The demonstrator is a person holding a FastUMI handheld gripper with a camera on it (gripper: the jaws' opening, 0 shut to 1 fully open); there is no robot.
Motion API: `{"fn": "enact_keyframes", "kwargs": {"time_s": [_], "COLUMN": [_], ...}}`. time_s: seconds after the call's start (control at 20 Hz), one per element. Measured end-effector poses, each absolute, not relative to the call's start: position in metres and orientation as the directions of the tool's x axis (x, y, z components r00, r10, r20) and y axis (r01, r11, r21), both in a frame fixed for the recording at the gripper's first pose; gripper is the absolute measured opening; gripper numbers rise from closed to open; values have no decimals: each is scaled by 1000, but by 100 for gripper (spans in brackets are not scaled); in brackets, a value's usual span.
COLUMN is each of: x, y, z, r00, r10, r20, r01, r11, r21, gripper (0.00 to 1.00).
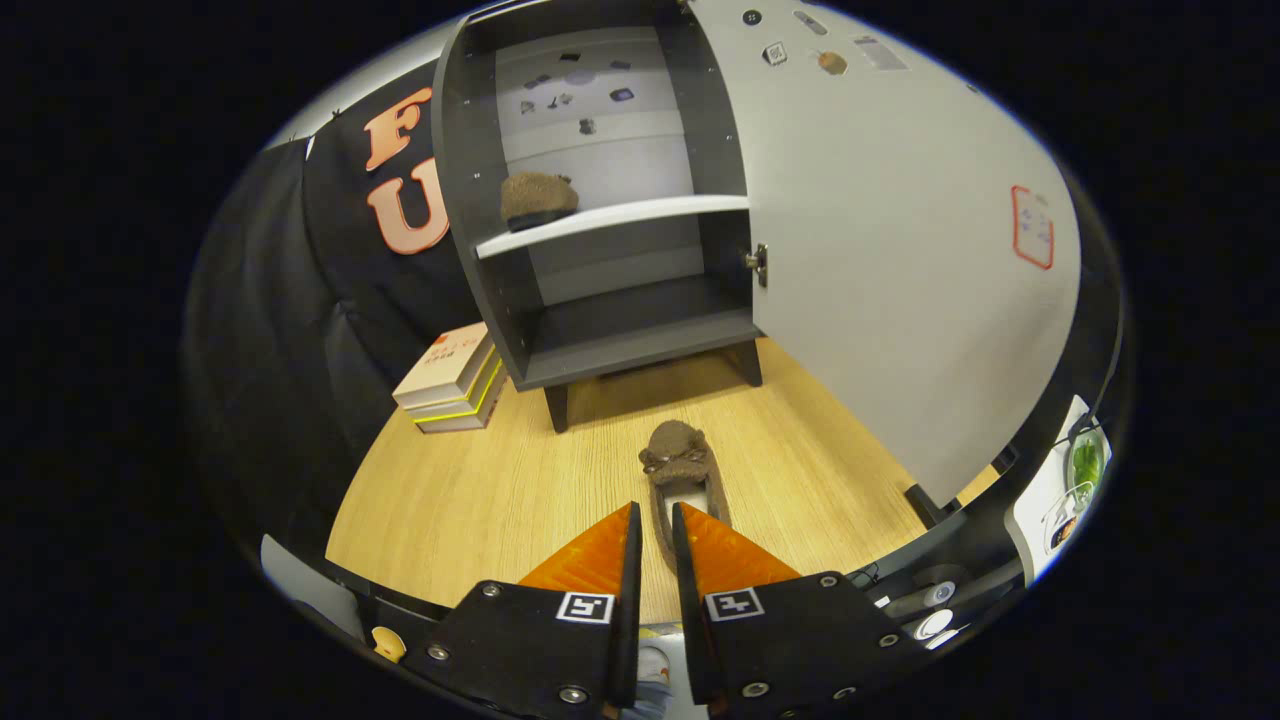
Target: Open the shoe cabinet door, grab the shoes and put them into the shoe cabinet, then close the shoe cabinet door.
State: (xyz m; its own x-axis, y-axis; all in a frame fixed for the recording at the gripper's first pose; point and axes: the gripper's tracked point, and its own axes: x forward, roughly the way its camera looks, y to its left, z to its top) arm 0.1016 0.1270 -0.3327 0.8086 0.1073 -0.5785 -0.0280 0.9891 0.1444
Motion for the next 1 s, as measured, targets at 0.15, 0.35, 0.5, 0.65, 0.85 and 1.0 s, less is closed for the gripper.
{"fn": "enact_keyframes", "kwargs": {"time_s": [0.15, 0.35, 0.5, 0.65, 0.85, 1.0], "x": [119, 145, 163, 181, 206, 222], "y": [137, 140, 139, 148, 160, 160], "z": [-373, -416, -445, -467, -488, -496], "r00": [758, 708, 672, 639, 629, 626], "r10": [138, 156, 163, 196, 198, 191], "r20": [-637, -689, -723, -744, -752, -756], "r01": [-49, -54, -58, -75, -100, -108], "r11": [987, 984, 984, 978, 980, 981], "r21": [156, 168, 168, 193, 175, 159], "gripper": [20, 20, 20, 20, 20, 14]}}
